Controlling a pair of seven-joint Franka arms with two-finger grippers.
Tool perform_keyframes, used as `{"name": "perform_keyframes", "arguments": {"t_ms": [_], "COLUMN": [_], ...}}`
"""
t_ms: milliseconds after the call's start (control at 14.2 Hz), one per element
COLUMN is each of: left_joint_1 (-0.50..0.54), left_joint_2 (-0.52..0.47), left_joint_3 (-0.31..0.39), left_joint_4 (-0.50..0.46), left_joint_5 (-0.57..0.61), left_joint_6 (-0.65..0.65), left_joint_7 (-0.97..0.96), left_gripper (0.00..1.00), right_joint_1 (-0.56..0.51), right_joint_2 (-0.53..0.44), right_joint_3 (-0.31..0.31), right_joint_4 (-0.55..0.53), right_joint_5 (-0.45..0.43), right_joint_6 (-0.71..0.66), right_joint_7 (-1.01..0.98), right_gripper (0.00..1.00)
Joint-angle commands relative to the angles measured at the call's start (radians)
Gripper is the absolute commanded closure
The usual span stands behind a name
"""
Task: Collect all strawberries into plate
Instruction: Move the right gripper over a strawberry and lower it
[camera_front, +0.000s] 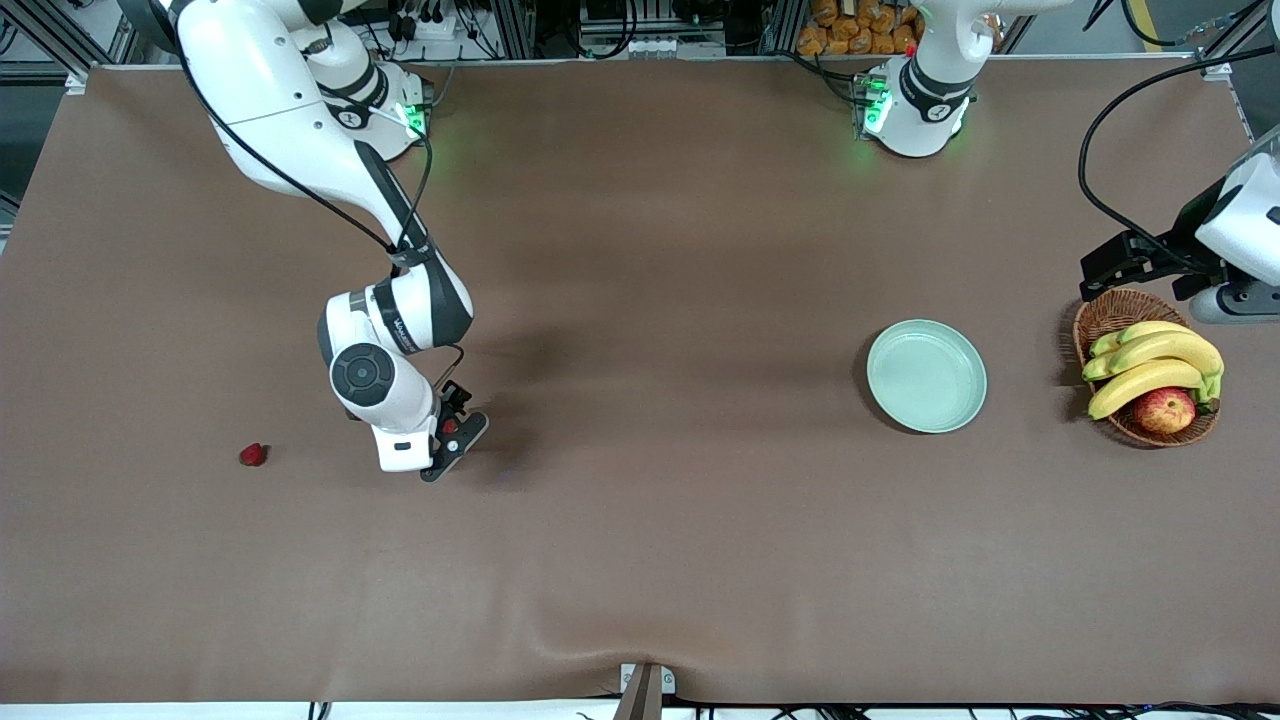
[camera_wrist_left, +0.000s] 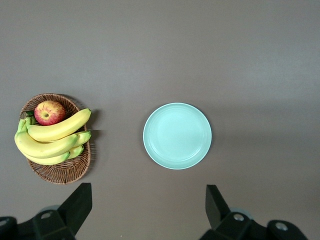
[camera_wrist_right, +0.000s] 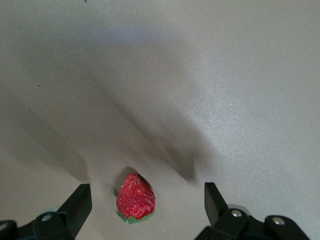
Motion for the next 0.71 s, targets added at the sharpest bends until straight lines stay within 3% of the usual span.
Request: {"name": "perform_keyframes", "arguments": {"t_ms": [0,564,635], "left_joint_1": [0.0,0.001,0.0], "left_joint_2": [0.007,0.009,0.009], "left_joint_3": [-0.001,-0.001,-0.001], "left_joint_4": [0.018,0.018,0.018], "left_joint_5": [-0.008,-0.008,-0.008], "left_joint_6": [-0.017,-0.017,-0.017], "left_joint_7": [0.001,0.0,0.001], "left_gripper": [0.0,0.0,0.0], "right_joint_1": [-0.006,0.0,-0.001], "right_joint_2": [-0.006,-0.003,-0.003], "right_joint_3": [0.005,0.005,0.005], "right_joint_4": [-0.02,-0.032,-0.032], "right_joint_5": [-0.02,-0.023,-0.041], "right_joint_6": [0.038,0.053,0.055], "right_joint_7": [-0.028,-0.027,-0.027], "right_gripper": [0.0,0.0,0.32]}}
